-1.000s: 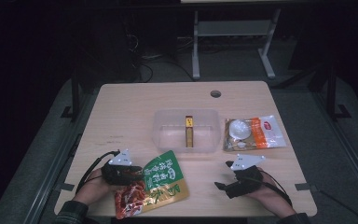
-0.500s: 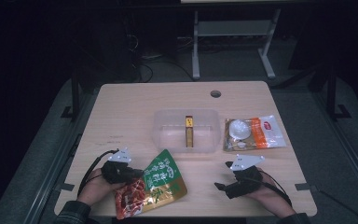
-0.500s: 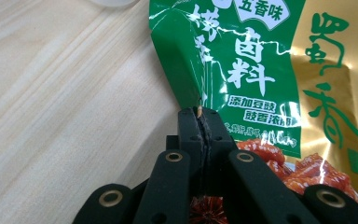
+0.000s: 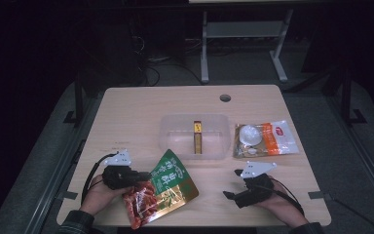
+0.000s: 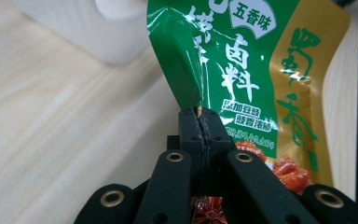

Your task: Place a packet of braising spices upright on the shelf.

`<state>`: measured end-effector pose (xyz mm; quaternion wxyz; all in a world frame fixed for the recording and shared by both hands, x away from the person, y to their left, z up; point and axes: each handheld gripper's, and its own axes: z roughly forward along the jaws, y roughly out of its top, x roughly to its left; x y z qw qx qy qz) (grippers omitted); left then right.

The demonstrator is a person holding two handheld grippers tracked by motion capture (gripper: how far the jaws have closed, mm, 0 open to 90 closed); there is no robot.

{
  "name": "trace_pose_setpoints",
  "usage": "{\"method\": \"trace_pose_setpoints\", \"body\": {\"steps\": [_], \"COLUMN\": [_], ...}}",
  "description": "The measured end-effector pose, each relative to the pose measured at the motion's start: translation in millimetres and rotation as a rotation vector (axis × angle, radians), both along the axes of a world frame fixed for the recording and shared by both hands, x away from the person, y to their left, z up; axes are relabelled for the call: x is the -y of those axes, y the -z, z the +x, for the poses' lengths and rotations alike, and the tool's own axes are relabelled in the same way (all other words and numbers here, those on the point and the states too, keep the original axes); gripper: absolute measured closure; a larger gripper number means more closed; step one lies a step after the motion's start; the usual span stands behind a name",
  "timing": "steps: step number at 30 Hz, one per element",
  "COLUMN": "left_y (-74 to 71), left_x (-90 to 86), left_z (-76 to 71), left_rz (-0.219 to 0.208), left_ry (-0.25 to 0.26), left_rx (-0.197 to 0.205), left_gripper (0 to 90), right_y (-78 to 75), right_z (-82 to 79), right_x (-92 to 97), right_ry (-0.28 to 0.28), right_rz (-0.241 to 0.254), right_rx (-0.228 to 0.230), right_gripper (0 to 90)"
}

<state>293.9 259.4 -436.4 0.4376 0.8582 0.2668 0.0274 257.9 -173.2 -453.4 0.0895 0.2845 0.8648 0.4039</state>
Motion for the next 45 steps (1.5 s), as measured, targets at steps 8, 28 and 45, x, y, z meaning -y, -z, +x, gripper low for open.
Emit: {"method": "trace_pose_setpoints", "body": {"steps": [8,28,45], "left_y": [-11.3,-39.6,-43.2], "left_x": [-4.0,7.1,9.5], "left_z": [-0.4,5.7,4.1], "left_rz": [-0.077,-0.202,-0.226], "left_ry": [-0.051,-0.126,-0.134], "left_rx": [0.046,0.139,0.156], "left_gripper": [89.6,89.7,89.5], "right_y": [-4.4,-14.1,-22.0], "right_z": [5.8,32.1,51.7], "right_x": [-8.3,-86.1,-108.6], "right_ry": [-0.042,-0.163,-0.189], "right_rz": [0.086,0.272,0.403], "right_rx": [-0.039,-0.009,-0.044], "right_gripper": [13.8,23.3,75.8]}}
